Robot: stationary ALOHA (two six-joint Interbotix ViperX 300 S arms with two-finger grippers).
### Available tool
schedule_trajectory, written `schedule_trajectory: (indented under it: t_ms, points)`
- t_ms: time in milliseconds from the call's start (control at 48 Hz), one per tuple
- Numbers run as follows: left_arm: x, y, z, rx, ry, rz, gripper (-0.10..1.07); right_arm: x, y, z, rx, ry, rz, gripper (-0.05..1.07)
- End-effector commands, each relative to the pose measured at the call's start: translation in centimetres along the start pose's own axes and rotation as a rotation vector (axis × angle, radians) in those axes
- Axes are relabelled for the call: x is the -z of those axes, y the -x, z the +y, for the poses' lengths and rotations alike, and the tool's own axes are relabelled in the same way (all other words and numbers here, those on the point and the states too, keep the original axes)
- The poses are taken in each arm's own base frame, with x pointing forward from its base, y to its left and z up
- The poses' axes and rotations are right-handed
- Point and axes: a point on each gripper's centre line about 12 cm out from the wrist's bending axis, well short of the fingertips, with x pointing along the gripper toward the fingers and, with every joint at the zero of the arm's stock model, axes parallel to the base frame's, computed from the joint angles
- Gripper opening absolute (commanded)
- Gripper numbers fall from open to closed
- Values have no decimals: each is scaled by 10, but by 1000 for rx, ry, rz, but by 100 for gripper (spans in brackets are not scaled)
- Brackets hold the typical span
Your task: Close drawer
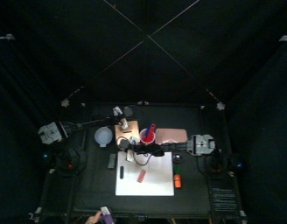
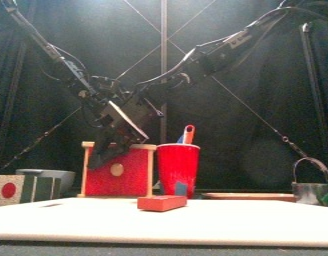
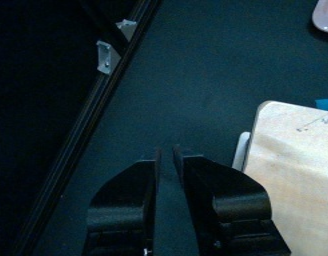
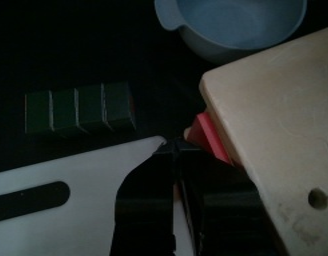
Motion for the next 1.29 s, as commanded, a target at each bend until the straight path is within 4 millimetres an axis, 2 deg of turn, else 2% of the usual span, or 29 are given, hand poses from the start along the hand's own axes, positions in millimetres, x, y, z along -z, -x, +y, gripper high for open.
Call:
schedule_trajectory:
  t_ms: [0, 271, 500, 604, 729, 896, 1104, 1271]
  points:
    - [-6, 0, -6, 13, -8, -17, 64, -19, 7, -7, 10, -7, -43, 24]
    - [-5, -2, -6, 13, -13, -13, 64, -29, 7, -11, 23, -3, -60, 24]
    - [-4, 1, -5, 8, -13, -9, 64, -29, 6, -12, 34, 1, -48, 23]
    - [-5, 3, -3, 0, -10, -8, 64, -34, 13, -5, 31, 9, -50, 23]
    - [-10, 11, 1, -10, -3, -26, 64, -40, 31, 20, 12, 40, -40, 23]
    - [-14, 33, 5, -22, 9, -63, 64, -40, 68, 52, -36, 72, -44, 23]
    - [-7, 63, 1, -5, 52, -115, 64, -29, 120, 67, -99, 56, -67, 23]
    - [1, 89, -24, 74, 83, -182, 64, -10, 151, 67, -151, 5, -85, 23]
